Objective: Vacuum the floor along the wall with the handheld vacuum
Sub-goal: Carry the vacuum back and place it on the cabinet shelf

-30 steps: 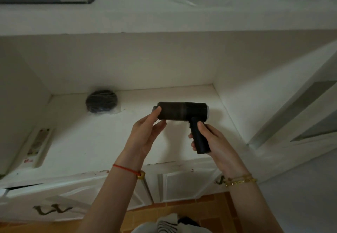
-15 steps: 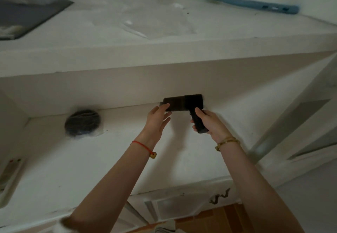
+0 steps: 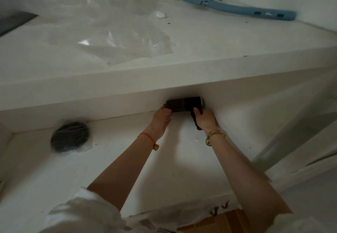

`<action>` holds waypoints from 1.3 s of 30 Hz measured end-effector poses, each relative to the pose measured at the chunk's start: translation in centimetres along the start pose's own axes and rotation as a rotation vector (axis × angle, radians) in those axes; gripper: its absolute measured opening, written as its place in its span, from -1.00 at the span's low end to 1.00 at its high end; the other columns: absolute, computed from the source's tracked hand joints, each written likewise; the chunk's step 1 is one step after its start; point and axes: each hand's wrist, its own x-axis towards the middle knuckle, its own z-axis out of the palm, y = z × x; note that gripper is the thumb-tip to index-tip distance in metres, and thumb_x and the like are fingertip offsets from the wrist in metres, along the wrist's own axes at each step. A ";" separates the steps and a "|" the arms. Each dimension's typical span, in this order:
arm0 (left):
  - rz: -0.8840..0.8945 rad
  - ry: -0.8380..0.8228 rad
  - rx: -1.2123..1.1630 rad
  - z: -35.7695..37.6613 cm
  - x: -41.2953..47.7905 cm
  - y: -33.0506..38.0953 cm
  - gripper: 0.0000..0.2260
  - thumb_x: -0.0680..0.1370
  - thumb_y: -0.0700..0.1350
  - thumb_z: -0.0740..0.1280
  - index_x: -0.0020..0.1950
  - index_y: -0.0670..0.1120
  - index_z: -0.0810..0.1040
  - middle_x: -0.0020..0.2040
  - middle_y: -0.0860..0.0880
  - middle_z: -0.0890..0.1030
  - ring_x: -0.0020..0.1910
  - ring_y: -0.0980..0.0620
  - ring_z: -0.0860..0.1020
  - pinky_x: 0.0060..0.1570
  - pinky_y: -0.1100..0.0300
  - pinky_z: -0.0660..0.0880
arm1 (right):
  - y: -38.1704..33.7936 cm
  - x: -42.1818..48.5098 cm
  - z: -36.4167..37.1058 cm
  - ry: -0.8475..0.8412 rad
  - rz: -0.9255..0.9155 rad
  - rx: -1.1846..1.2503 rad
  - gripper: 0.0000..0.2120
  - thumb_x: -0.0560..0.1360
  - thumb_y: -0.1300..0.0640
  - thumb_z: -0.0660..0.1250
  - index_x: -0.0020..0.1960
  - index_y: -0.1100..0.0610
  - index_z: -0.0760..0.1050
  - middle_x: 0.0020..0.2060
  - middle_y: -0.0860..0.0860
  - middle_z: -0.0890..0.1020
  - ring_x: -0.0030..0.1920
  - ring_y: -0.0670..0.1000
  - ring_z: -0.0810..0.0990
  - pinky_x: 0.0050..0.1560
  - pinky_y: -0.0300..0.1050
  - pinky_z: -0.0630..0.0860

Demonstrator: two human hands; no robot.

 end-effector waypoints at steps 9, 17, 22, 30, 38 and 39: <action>-0.048 0.050 -0.013 -0.9 1.3 -0.6 -0.82 0.61 -0.29 0.16 -0.04 -0.07 0.50 -0.14 -0.06 0.52 -0.14 0.03 0.53 -0.06 0.25 0.45 | 0.6 1.7 1.2 0.037 -0.050 -0.089 -0.49 0.63 -0.04 0.15 -0.43 0.16 0.25 -0.49 0.05 0.37 -0.48 0.02 0.36 -0.31 -0.09 0.33; -0.038 0.008 -0.025 -0.8 0.9 -0.7 -0.77 0.62 -0.26 0.15 0.24 -0.09 0.45 0.02 -0.03 0.55 -0.07 0.01 0.55 0.02 0.25 0.45 | 0.7 0.8 1.5 0.101 -0.108 -0.205 -0.52 0.65 -0.02 0.12 -0.34 0.26 0.39 -0.29 0.20 0.57 -0.22 0.15 0.57 -0.28 -0.12 0.34; -0.049 -0.048 -0.006 -0.9 0.7 -0.9 -0.69 0.63 -0.22 0.16 0.36 -0.04 0.43 0.24 -0.03 0.49 0.21 -0.10 0.50 0.37 0.09 0.33 | 0.8 0.1 1.7 0.138 -0.111 -0.245 -0.52 0.64 -0.05 0.11 0.03 0.37 0.52 -0.03 0.28 0.66 -0.04 0.23 0.64 -0.26 -0.13 0.37; -0.075 -0.090 -0.003 -1.3 0.5 -0.8 -0.60 0.63 -0.20 0.17 0.49 -0.03 0.35 0.40 0.01 0.43 0.38 -0.16 0.46 0.37 0.09 0.32 | 0.1 -1.4 0.5 0.108 -0.084 0.040 -0.66 0.67 0.08 0.04 -0.03 0.31 0.45 -0.15 0.19 0.58 -0.14 0.13 0.54 -0.22 -0.20 0.31; 0.116 0.034 0.309 -0.9 0.5 -1.6 -0.77 0.60 -0.30 0.19 0.12 -0.09 0.58 -0.11 0.05 0.53 -0.10 0.09 0.48 -0.13 0.34 0.40 | 0.5 -5.7 -1.3 0.153 0.011 0.400 -0.74 0.65 0.17 0.02 -0.09 0.22 0.42 -0.21 0.02 0.45 -0.19 -0.03 0.41 -0.32 -0.31 0.33; 0.154 0.035 0.382 -1.0 0.5 -1.9 -0.74 0.59 -0.30 0.20 0.22 -0.18 0.57 -0.09 0.03 0.55 -0.09 0.09 0.49 -0.13 0.33 0.40 | 0.8 -6.1 -1.2 0.142 0.046 0.451 -0.74 0.65 0.16 0.01 -0.06 0.22 0.43 -0.18 0.01 0.45 -0.10 0.00 0.41 -0.27 -0.33 0.35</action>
